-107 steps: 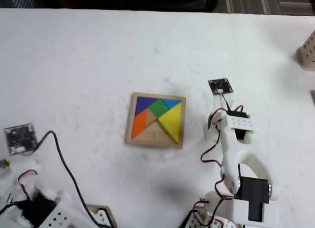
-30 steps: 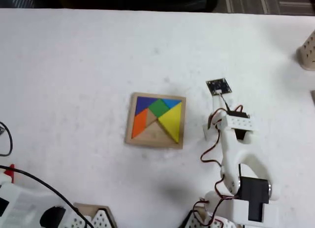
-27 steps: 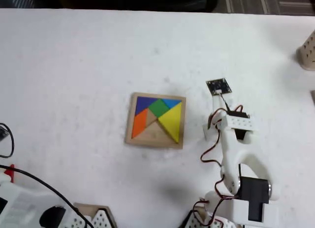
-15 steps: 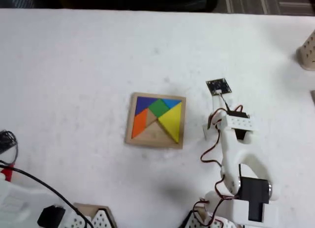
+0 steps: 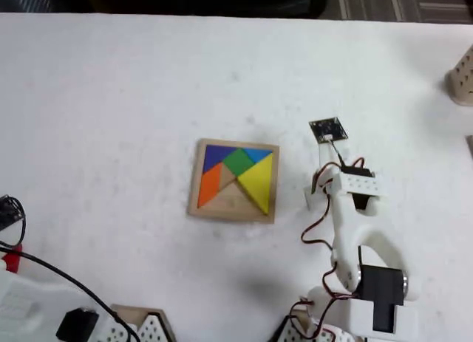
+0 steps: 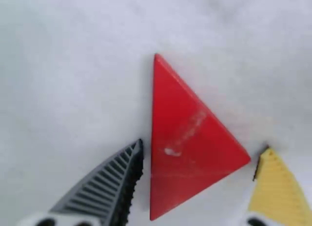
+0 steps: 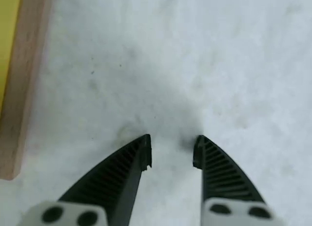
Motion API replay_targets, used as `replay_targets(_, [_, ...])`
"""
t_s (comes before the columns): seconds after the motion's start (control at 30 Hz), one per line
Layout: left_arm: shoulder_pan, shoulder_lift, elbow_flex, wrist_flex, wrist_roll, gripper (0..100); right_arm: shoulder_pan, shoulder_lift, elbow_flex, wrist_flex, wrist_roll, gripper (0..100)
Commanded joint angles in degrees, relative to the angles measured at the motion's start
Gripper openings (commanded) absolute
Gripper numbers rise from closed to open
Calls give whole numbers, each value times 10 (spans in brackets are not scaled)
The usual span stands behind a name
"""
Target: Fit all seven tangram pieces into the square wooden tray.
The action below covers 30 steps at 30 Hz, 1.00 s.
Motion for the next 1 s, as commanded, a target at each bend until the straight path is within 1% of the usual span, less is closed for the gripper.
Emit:
replay_targets(0.0, [-6, 40, 2, 0, -4, 365, -16, -13, 1, 6, 8, 138])
replay_targets(0.07, [-6, 42, 2, -14, 0, 365, -16, -13, 1, 6, 8, 138])
replay_targets(0.1, [-5, 44, 2, -25, 18, 365, -16, -13, 1, 7, 8, 138])
replay_targets(0.23, [-5, 44, 6, -99, 137, 365, -16, -13, 1, 7, 8, 138])
replay_targets(0.3, [-5, 45, 8, -132, 163, 365, -16, -13, 1, 7, 8, 138])
replay_targets(0.6, [-5, 44, 35, -137, 161, 359, -16, -14, 1, 7, 8, 138])
replay_targets(0.67, [-5, 44, 32, -137, 161, 298, -16, -14, 1, 7, 8, 138])
replay_targets(0.77, [0, 42, 30, -134, 161, 146, -16, -14, 1, 7, 8, 138])
replay_targets(0.8, [2, 42, 30, -134, 161, 120, -16, -14, 1, 7, 8, 138])
replay_targets(0.97, [0, 40, 30, -134, 162, 172, -16, -14, 1, 7, 8, 138])
